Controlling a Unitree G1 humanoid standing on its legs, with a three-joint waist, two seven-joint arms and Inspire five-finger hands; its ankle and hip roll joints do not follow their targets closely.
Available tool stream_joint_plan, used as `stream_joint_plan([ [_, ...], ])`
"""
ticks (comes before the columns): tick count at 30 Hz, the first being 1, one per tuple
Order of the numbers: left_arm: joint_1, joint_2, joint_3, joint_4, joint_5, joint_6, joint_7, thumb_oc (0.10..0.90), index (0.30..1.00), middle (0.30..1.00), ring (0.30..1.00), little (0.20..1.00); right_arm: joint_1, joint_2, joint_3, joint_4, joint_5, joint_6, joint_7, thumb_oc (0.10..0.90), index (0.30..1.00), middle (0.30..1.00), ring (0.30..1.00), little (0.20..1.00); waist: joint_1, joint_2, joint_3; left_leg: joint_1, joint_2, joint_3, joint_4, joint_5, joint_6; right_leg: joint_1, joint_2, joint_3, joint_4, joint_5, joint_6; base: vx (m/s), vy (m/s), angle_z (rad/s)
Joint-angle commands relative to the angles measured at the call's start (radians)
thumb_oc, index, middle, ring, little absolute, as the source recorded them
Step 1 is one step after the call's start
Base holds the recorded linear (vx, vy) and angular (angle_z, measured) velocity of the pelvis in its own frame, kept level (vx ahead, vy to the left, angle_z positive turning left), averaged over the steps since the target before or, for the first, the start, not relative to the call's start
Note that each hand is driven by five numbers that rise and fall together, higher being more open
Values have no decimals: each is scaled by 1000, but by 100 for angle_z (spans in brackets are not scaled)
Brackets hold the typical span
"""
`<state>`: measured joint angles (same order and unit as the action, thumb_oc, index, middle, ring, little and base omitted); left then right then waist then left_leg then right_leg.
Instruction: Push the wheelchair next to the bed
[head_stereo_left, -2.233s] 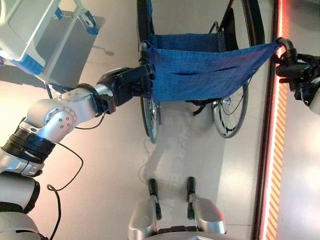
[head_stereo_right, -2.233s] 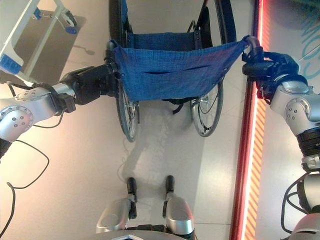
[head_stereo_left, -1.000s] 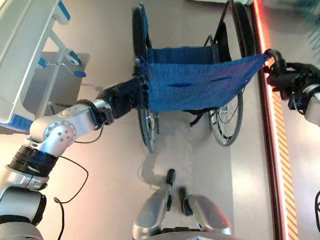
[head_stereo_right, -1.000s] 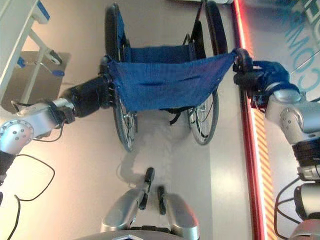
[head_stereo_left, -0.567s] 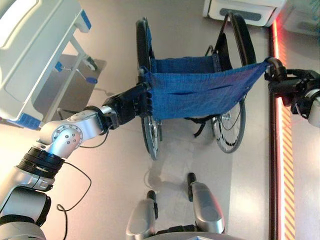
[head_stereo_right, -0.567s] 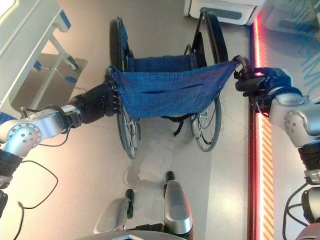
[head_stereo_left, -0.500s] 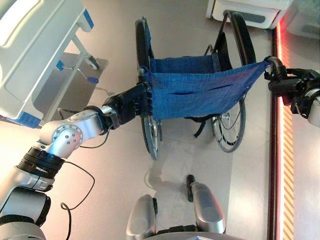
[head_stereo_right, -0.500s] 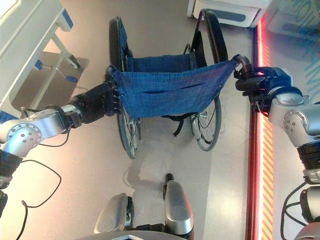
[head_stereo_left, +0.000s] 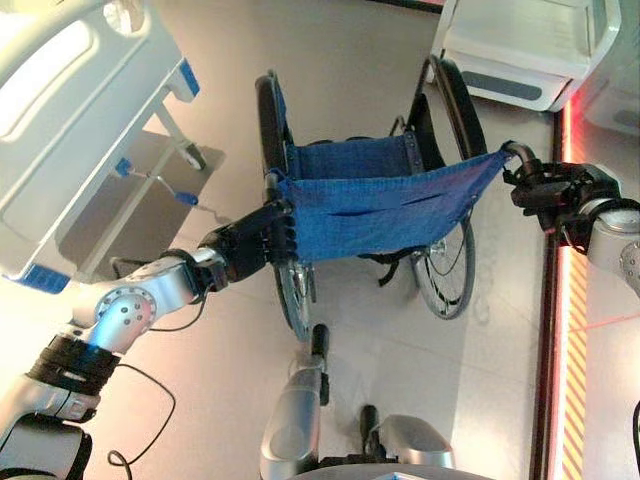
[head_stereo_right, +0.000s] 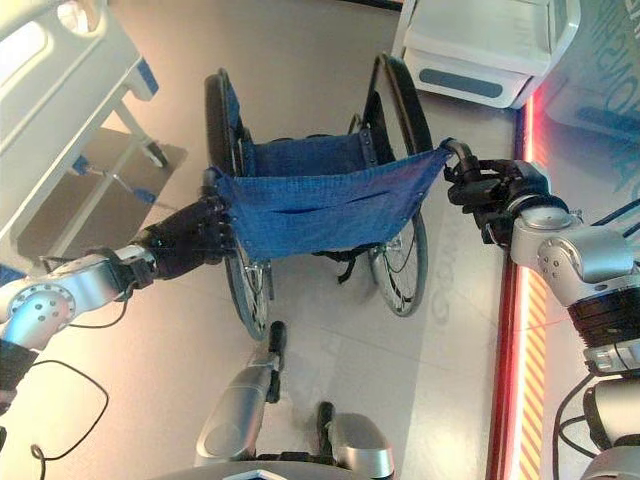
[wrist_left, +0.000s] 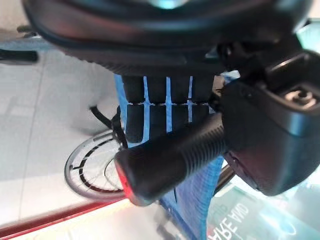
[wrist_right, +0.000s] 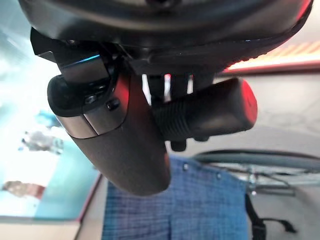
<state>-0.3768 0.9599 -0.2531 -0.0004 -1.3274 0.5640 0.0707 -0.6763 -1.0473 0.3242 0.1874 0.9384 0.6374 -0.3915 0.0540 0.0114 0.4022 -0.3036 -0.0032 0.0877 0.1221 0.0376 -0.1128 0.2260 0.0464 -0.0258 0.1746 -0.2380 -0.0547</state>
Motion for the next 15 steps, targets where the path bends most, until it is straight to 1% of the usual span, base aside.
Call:
stream_joint_plan([
  [1, -18, 61, 291, -31, 43, -174, 15, 400, 300, 300, 300, 300, -12, 79, -17, -112, 1, -130, 168, 400, 300, 300, 300, 300, 52, 8, -211, -21, -31, 38, -6, 163, 74, -16, 100, 83, 78, -6, 51, 612, 158, -45],
  [2, -26, 58, 286, -17, 56, -156, 7, 400, 300, 300, 300, 300, -5, 92, -18, -110, 1, -120, 161, 400, 300, 300, 300, 300, 53, -1, -228, -9, -34, 63, 23, 127, 91, -18, 91, 63, 119, 6, 62, 408, 103, -31],
  [3, -33, 58, 281, -13, 61, -149, 6, 400, 300, 300, 300, 300, -3, 99, -16, -110, 0, -118, 156, 400, 300, 300, 300, 300, 54, -4, -234, -2, -36, 70, 29, 113, 101, -21, 88, 51, 152, 20, 70, 462, 121, -16],
  [4, -58, 56, 265, 8, 82, -131, 1, 400, 300, 300, 300, 300, 0, 120, -8, -108, -3, -113, 141, 400, 300, 300, 300, 300, 56, -14, -249, 28, -49, 81, 40, 83, 126, -41, 78, 22, 249, 72, 102, 441, 124, 7],
  [5, -77, 59, 250, 21, 85, -131, 3, 400, 300, 300, 300, 300, 3, 127, -6, -115, 3, -112, 128, 400, 300, 300, 300, 300, 54, -22, -255, 51, -63, 85, 46, 66, 139, -63, 71, 8, 329, 130, 135, 505, 141, 18],
  [6, -90, 63, 243, 34, 87, -133, 0, 400, 300, 300, 300, 300, 2, 131, -4, -118, 9, -112, 123, 400, 300, 300, 300, 300, 50, -30, -256, 68, -77, 85, 53, 49, 148, -83, 62, -3, 379, 166, 157, 394, 104, 28],
  [7, -107, 68, 237, 42, 87, -132, 0, 400, 300, 300, 300, 300, 0, 138, -2, -119, 13, -113, 119, 400, 300, 300, 300, 300, 48, -30, -258, 82, -82, 78, 63, 35, 151, -116, 49, -13, 407, 188, 167, 324, 73, 20],
  [8, -116, 71, 233, 45, 85, -131, 1, 400, 300, 300, 300, 300, -2, 141, -1, -120, 15, -112, 119, 400, 300, 300, 300, 300, 50, -24, -262, 83, -77, 76, 66, 34, 150, -132, 50, -15, 408, 201, 168, 362, 60, 15],
  [9, -140, 75, 221, 60, 80, -130, 0, 400, 300, 300, 300, 300, -12, 152, 2, -119, 12, -104, 116, 400, 300, 300, 300, 300, 46, -20, -260, 89, -79, 68, 90, 21, 147, -159, 32, -24, 362, 173, 152, 355, 24, -6],
  [10, -162, 82, 205, 64, 73, -129, 11, 400, 300, 300, 300, 300, -18, 152, 2, -119, 11, -98, 118, 400, 300, 300, 300, 300, 39, -22, -258, 83, -87, 57, 115, 21, 138, -161, 27, -31, 305, 145, 135, 339, 2, -14],
  [11, -170, 85, 200, 63, 67, -129, 18, 400, 300, 300, 300, 300, -21, 150, 4, -120, 10, -95, 119, 400, 300, 300, 300, 300, 37, -21, -257, 81, -88, 53, 126, 25, 134, -162, 26, -30, 274, 131, 125, 325, -53, -5],
  [12, -191, 86, 183, 59, 47, -143, 43, 400, 300, 300, 300, 300, -35, 141, 9, -125, 16, -99, 111, 400, 300, 300, 300, 300, 28, -24, -249, 66, -98, 39, 176, 36, 119, -161, 15, -22, 140, 103, 91, 279, -57, 13],
  [13, -196, 86, 179, 59, 47, -150, 46, 400, 300, 300, 300, 300, -38, 139, 11, -126, 19, -101, 107, 400, 300, 300, 300, 300, 25, -23, -246, 61, -99, 36, 184, 38, 116, -160, 14, -20, 117, 98, 84, 244, -97, 28],
  [14, -226, 77, 161, 67, 42, -190, 54, 400, 300, 300, 300, 300, -73, 123, 21, -116, 24, -121, 105, 400, 300, 300, 300, 300, 7, -27, -215, 35, -108, 27, 251, 43, 103, -195, -17, -2, 17, 157, 75, 108, -86, 24],
  [15, -246, 73, 152, 72, 39, -206, 56, 400, 300, 300, 300, 300, -94, 112, 24, -106, 26, -127, 107, 400, 300, 300, 300, 300, -1, -28, -199, 26, -110, 23, 273, 32, 99, -213, -38, 7, -20, 188, 81, 75, -125, 25],
])
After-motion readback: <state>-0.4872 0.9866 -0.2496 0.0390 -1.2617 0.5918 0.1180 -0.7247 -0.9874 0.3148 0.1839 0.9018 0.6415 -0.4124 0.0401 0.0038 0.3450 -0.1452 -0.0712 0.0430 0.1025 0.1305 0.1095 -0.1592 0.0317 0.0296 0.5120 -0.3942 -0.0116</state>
